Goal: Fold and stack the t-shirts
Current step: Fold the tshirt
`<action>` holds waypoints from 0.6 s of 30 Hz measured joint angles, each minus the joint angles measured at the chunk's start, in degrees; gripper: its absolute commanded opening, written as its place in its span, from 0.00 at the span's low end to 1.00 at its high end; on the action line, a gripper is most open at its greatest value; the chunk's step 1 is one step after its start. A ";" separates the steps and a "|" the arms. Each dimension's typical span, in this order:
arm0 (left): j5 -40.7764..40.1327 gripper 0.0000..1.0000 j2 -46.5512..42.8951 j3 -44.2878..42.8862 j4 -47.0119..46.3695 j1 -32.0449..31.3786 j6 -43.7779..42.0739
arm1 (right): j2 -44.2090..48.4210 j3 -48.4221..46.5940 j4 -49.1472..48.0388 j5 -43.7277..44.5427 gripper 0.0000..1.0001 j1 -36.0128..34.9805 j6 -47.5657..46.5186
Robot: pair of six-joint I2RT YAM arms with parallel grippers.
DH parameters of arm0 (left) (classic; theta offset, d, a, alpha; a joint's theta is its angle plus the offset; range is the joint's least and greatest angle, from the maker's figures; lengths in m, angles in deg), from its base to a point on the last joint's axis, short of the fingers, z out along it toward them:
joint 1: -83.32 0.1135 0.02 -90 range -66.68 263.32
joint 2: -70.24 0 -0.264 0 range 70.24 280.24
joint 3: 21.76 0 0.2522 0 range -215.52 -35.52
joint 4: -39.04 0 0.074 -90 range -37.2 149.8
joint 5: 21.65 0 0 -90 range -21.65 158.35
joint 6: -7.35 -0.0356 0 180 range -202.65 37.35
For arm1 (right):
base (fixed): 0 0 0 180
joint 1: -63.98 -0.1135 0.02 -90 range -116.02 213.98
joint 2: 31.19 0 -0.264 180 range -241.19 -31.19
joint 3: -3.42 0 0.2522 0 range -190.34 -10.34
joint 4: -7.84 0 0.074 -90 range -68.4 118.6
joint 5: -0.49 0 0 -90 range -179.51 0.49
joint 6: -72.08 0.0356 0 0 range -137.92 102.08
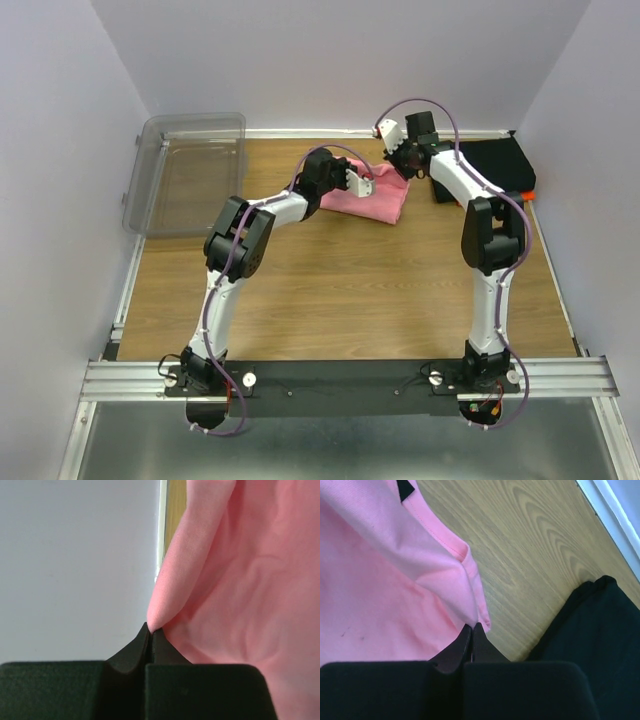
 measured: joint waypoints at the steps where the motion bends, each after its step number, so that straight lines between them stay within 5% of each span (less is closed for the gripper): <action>1: 0.00 0.00 0.66 -0.85 0.46 0.04 0.00 | -0.09 -0.04 -0.02 0.20 0.00 0.04 0.15; 18: 0.04 0.00 3.50 -6.29 0.92 0.26 0.00 | 0.96 0.87 -0.17 1.60 0.01 0.26 2.01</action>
